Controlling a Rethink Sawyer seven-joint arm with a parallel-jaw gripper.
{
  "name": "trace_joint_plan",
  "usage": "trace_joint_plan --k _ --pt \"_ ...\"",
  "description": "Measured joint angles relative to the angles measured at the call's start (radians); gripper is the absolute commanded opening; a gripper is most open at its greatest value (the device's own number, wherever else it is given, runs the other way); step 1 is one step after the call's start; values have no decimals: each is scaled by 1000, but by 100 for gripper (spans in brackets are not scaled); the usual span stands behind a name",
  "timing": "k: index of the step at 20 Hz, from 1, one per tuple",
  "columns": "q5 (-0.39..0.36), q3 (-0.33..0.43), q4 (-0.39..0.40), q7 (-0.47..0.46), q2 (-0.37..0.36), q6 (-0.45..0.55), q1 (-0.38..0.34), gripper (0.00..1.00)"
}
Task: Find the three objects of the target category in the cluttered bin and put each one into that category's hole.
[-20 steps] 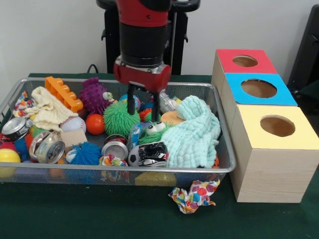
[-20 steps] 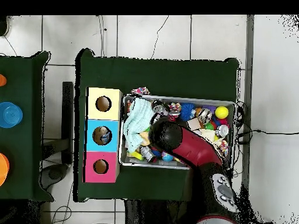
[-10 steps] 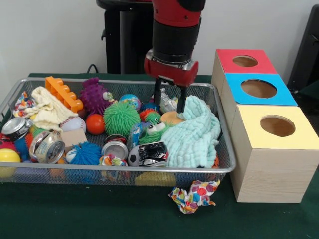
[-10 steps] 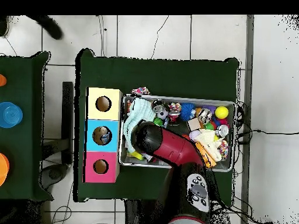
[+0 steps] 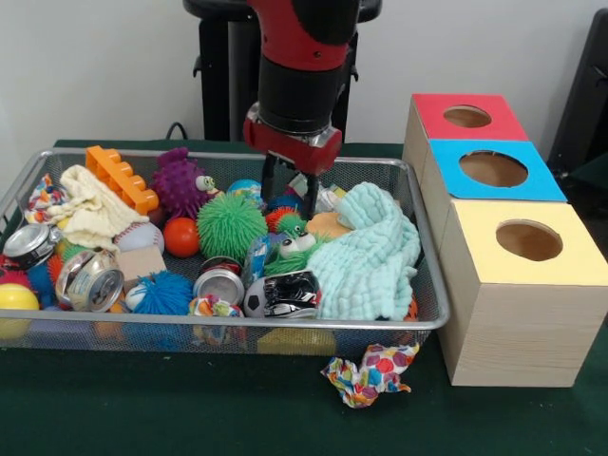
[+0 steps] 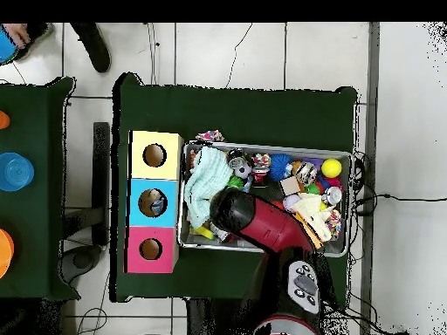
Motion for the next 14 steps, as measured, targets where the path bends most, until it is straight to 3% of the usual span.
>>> trace_joint_plan --k 14 --pt "21 -5 -2 0 48 0 -28 100"
